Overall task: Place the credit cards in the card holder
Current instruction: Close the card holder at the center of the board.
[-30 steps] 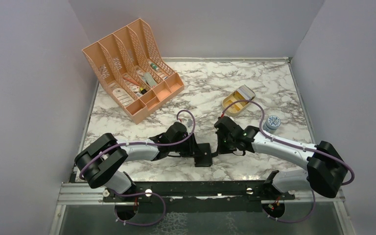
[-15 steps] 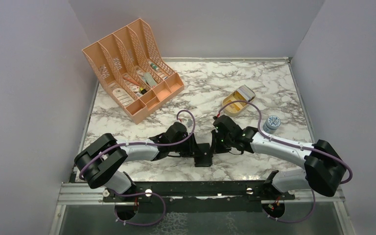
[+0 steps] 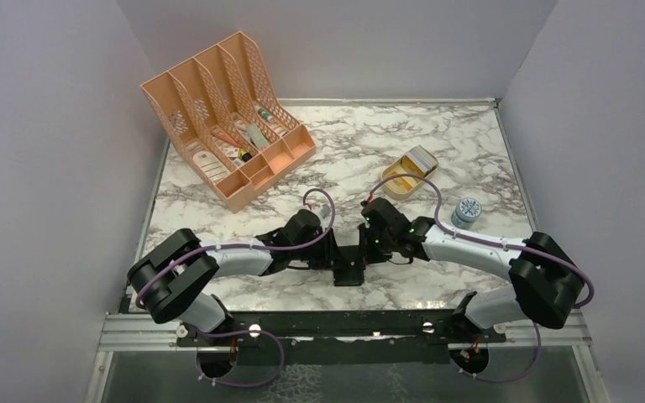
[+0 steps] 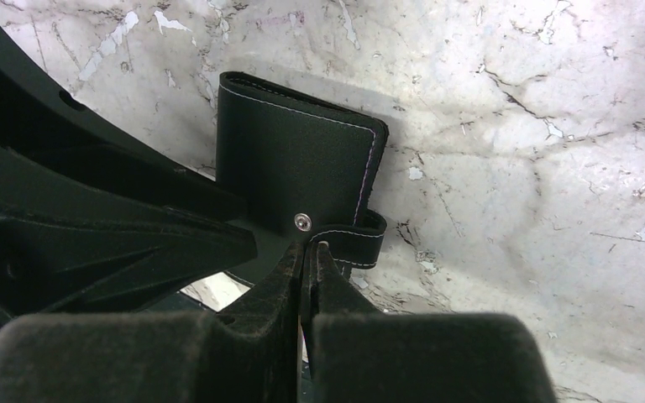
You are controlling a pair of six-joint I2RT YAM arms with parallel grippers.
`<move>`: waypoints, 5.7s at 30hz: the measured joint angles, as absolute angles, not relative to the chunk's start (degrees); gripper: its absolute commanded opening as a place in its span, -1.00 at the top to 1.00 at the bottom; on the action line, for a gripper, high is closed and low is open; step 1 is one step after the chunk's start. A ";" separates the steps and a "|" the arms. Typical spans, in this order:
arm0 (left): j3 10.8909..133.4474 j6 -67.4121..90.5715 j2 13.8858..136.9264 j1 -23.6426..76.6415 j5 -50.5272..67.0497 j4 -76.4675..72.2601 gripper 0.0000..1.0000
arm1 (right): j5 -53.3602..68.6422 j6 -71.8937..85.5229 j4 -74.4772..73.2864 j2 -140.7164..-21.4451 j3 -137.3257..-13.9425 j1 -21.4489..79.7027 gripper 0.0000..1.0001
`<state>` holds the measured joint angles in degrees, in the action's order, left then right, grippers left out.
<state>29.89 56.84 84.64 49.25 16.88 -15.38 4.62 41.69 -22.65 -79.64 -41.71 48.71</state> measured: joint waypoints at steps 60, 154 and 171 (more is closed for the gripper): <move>30.41 55.96 83.59 48.97 12.62 -8.95 0.30 | 4.82 41.63 -23.51 -83.26 -44.75 50.24 0.98; 28.14 56.75 82.52 48.45 13.13 -11.66 0.27 | 5.58 43.18 -25.39 -91.48 -51.29 50.87 0.60; 31.90 53.80 69.28 48.62 7.01 1.93 -0.17 | 1.74 41.76 -32.86 -77.41 -53.23 51.68 0.46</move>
